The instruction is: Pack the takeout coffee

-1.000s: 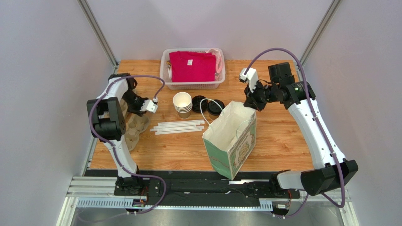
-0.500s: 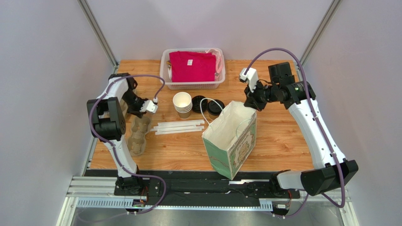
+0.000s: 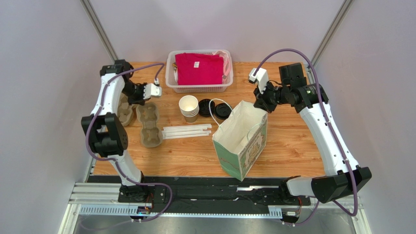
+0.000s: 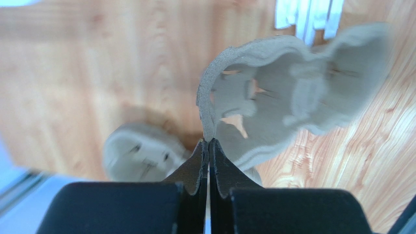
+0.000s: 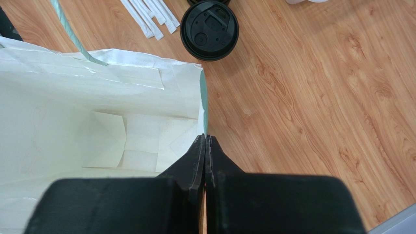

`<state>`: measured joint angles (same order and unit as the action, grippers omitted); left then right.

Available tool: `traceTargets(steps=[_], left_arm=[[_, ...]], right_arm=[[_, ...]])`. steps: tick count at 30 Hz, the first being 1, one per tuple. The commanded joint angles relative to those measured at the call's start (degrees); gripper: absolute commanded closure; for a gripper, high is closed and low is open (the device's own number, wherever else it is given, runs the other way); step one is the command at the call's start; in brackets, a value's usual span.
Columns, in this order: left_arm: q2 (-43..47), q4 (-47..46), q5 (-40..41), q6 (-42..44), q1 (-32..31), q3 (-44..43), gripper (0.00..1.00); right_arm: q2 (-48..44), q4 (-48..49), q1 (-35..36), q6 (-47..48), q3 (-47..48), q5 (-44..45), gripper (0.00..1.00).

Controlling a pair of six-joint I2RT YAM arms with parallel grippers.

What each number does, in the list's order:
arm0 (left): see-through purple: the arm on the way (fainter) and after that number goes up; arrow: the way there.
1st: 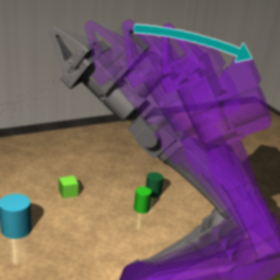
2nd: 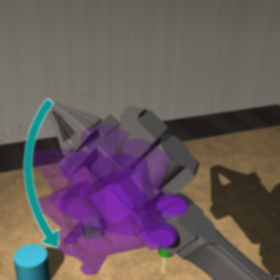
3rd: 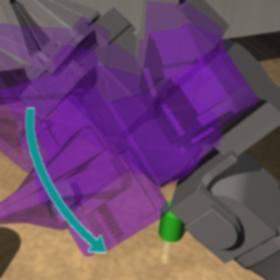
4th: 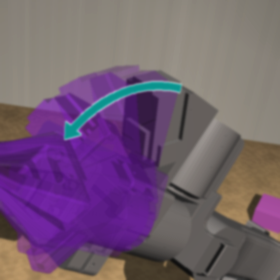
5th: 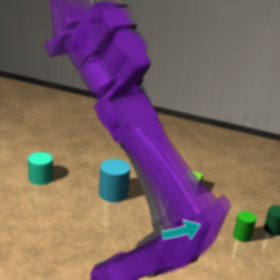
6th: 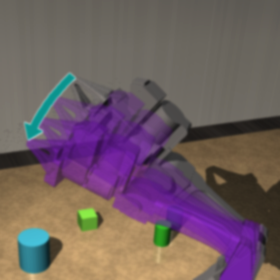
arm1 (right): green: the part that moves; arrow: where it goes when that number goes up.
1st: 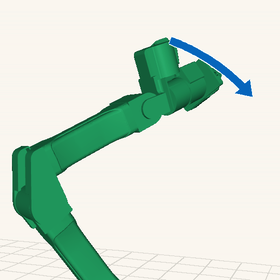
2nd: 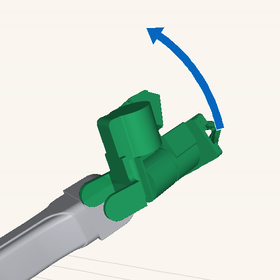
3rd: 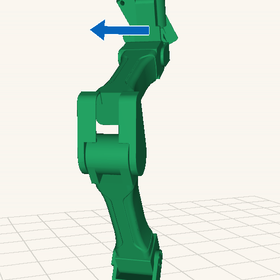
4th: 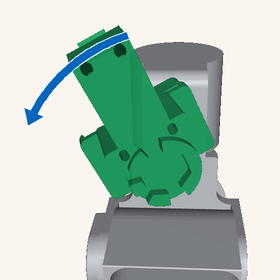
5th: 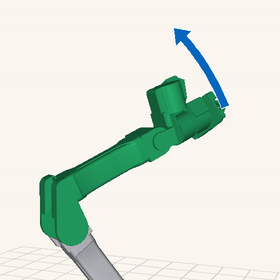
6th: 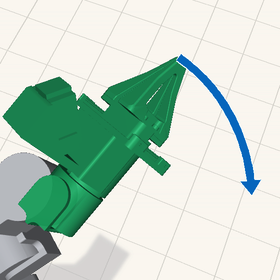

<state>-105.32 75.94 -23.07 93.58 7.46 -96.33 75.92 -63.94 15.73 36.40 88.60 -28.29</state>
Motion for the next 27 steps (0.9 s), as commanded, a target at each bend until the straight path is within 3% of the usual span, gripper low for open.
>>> traceTargets(steps=[1,8,15,22,27], left_arm=[[9.2,11.9,-5.8,-11.5,-0.3,-5.3,1.00],[22.6,12.3,-11.2,-24.1,-0.5,-12.2,1.00],[27.4,10.6,-17.3,-38.0,-1.9,-28.5,1.00],[31.8,-2.5,-11.8,-58.2,-19.5,-38.5,1.00],[28.7,-5.2,-7.5,-64.2,-33.6,-46.1,1.00]], right_arm=[[-2.2,3.2,0.3,-1.2,2.5,2.1,1.00],[-5.4,6.6,0.3,-2.8,1.5,1.8,1.00],[-7.1,8.1,0.3,-3.5,1.7,1.5,1.00],[-10.1,13.8,0.7,-5.2,-0.1,1.9,1.00],[-11.1,13.8,1.5,-5.5,0.3,1.2,1.00]])
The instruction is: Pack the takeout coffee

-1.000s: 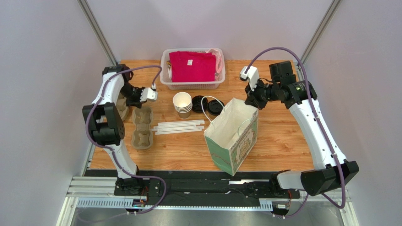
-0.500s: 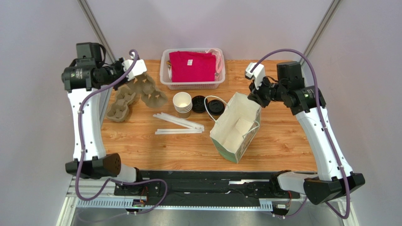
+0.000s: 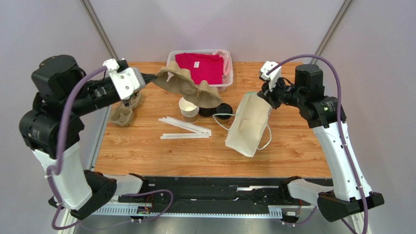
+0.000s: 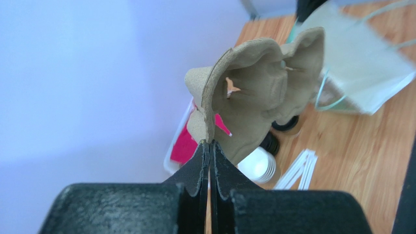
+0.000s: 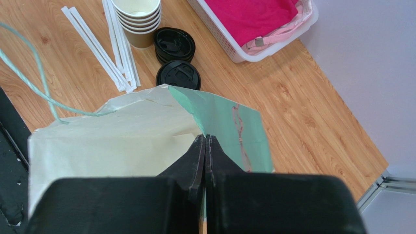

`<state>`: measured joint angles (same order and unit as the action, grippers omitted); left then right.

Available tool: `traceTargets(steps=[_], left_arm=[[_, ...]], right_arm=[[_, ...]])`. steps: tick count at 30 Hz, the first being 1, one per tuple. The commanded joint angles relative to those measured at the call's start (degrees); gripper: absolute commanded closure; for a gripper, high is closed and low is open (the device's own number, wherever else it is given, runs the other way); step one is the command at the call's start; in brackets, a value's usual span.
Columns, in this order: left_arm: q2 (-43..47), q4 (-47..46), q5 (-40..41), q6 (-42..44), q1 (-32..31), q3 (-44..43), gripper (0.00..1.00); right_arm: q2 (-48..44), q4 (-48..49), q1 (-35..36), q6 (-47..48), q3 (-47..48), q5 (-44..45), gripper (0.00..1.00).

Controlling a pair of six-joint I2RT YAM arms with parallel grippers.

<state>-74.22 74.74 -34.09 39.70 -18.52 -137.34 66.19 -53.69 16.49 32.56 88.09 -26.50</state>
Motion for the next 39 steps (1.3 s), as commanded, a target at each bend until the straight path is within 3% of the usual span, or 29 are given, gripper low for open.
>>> traceTargets(steps=[1,10,23,28,39], left_arm=[[-3.7,-4.0,5.8,-10.5,-9.8,-6.0,1.00],[-9.6,-5.7,18.6,-7.3,-32.6,-7.0,1.00],[-11.7,-10.0,44.9,10.4,-54.4,3.9,1.00],[-12.9,-9.0,52.0,15.7,-59.1,6.0,1.00],[-14.7,-7.2,56.0,18.0,-61.3,5.9,1.00]], right_arm=[[-1.3,3.2,1.1,-1.8,0.8,-0.7,1.00],[-1.4,3.2,2.1,-5.2,0.6,-1.2,1.00],[-3.7,2.1,2.1,-9.6,-1.3,-2.9,1.00],[-4.4,2.0,2.1,-11.5,-2.2,-4.8,1.00],[-4.4,1.1,2.1,-14.9,-2.2,-8.1,1.00]])
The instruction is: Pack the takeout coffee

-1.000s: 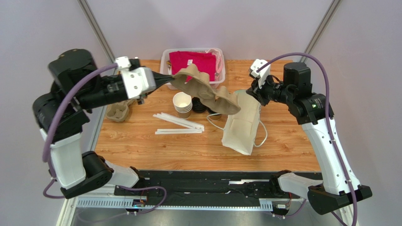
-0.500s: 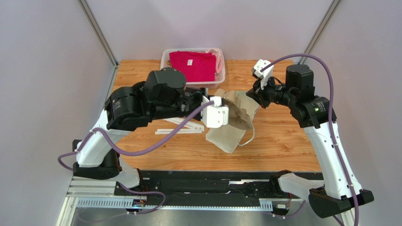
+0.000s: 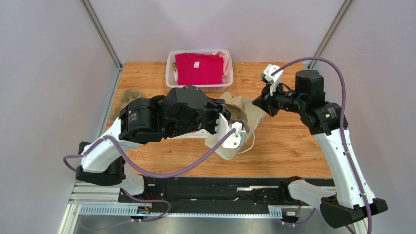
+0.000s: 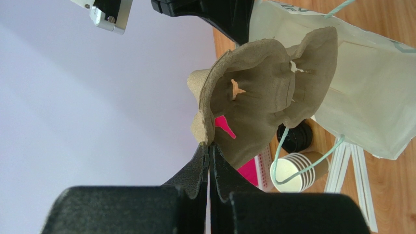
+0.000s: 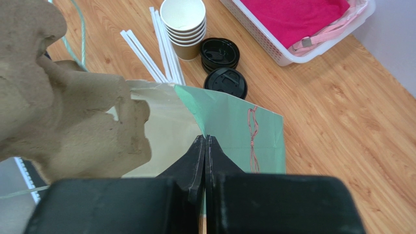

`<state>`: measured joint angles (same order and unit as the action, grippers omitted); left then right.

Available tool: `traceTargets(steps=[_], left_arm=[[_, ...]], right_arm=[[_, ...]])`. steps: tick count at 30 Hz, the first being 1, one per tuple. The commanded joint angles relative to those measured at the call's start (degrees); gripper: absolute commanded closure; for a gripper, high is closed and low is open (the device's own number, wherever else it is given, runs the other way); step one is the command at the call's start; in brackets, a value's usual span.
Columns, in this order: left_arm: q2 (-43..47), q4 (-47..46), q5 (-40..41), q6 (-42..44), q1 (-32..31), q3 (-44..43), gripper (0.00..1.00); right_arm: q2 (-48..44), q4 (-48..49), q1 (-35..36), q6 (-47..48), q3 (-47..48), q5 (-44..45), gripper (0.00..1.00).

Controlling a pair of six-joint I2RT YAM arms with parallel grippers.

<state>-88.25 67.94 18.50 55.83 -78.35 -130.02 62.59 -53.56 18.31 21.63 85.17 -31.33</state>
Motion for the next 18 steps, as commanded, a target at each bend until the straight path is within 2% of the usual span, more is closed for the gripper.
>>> traceTargets(steps=[1,11,18], left_arm=[[-1.2,-0.3,3.2,1.8,-2.0,-1.6,1.00],[-3.6,0.6,2.0,2.3,-3.6,-5.7,1.00],[-5.0,-1.2,4.5,5.7,-4.1,-6.9,1.00]], right_arm=[[-0.9,1.2,0.3,-5.5,0.3,-3.9,1.00],[-1.0,0.8,0.3,-8.1,-1.1,-4.3,1.00],[0.8,0.2,0.3,-10.1,0.4,-3.8,1.00]])
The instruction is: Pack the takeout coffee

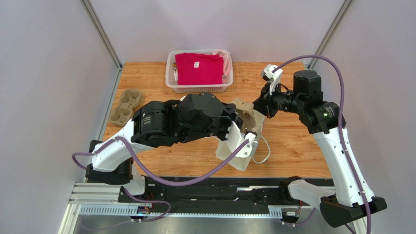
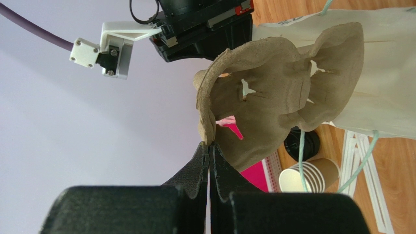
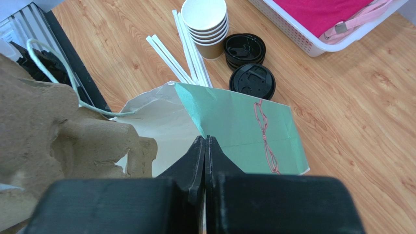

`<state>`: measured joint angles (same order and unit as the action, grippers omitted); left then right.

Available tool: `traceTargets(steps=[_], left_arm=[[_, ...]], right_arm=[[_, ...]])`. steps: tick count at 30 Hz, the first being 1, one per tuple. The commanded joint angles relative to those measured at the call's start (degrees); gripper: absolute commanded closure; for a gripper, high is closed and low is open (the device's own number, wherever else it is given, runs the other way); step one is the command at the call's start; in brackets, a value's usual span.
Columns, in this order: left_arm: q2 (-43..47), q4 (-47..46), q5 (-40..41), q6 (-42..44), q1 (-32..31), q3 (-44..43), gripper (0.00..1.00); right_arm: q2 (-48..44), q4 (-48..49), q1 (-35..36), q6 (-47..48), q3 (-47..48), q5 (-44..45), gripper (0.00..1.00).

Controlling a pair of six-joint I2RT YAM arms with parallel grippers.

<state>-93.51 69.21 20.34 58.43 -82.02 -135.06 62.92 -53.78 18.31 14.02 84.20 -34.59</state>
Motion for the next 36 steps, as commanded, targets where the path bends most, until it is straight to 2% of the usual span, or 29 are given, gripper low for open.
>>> traceTargets(steps=[1,5,16,31,36], left_arm=[[0.2,-3.1,3.0,3.8,-0.3,-2.0,1.00],[0.3,-5.8,4.0,6.7,-0.3,-2.0,1.00],[2.4,-4.5,1.1,0.2,-0.9,9.3,1.00],[1.6,-2.3,-3.0,-3.4,-0.8,16.1,1.00],[-0.8,-0.7,-5.0,-5.1,0.2,15.2,1.00]], right_arm=[[0.7,0.3,0.3,-2.7,1.6,-0.4,1.00],[1.2,0.1,0.2,-2.8,2.0,0.0,1.00],[1.2,-0.5,0.3,-3.1,1.9,-1.4,1.00],[1.0,-0.7,0.3,-1.9,1.1,-6.5,1.00],[0.0,-1.4,0.2,-1.0,0.1,-9.0,1.00]])
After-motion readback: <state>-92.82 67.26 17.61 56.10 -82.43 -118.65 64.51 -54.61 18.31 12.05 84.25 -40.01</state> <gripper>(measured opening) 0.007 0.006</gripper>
